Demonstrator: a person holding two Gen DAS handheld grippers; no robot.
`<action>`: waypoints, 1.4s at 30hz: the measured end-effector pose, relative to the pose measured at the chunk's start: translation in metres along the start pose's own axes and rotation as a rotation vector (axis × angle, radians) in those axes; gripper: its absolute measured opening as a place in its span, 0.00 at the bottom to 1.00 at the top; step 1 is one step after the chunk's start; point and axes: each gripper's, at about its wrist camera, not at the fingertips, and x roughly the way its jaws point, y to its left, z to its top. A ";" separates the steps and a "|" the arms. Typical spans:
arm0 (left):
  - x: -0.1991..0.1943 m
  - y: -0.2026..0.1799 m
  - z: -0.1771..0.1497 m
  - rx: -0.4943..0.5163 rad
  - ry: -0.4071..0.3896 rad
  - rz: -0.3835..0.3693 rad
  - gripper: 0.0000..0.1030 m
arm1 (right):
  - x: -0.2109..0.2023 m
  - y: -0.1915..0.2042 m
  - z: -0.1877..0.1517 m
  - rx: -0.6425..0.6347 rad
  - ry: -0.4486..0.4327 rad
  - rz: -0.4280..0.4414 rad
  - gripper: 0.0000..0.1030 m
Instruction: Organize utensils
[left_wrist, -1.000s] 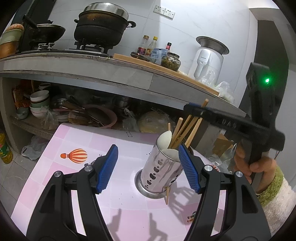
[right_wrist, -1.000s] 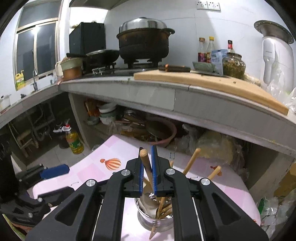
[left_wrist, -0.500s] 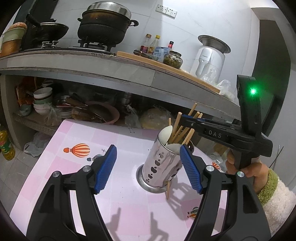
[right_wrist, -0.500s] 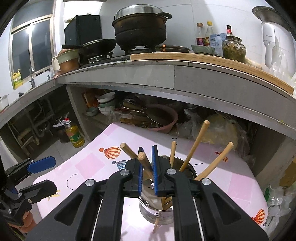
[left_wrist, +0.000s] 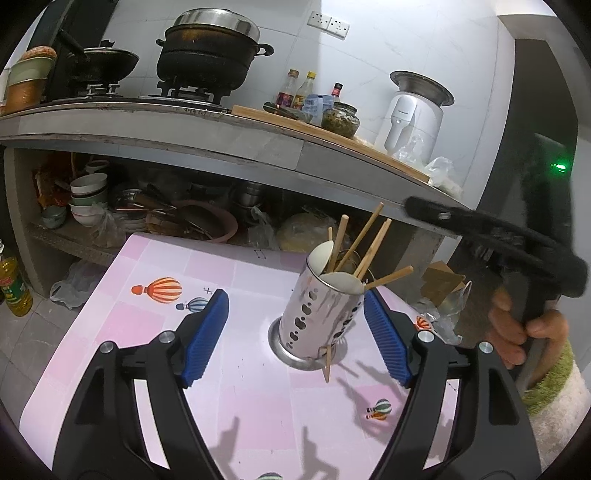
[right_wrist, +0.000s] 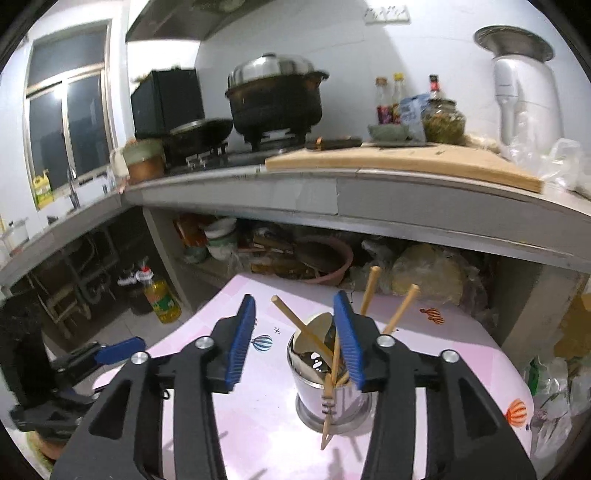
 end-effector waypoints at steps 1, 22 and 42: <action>-0.002 0.000 -0.002 0.001 0.006 0.001 0.70 | -0.009 -0.001 -0.005 0.012 -0.005 -0.007 0.53; -0.048 -0.016 -0.051 0.073 0.099 0.203 0.92 | -0.114 -0.016 -0.155 0.196 0.071 -0.472 0.94; -0.121 -0.032 -0.041 0.032 -0.099 0.309 0.92 | -0.162 0.039 -0.143 0.105 -0.038 -0.513 0.94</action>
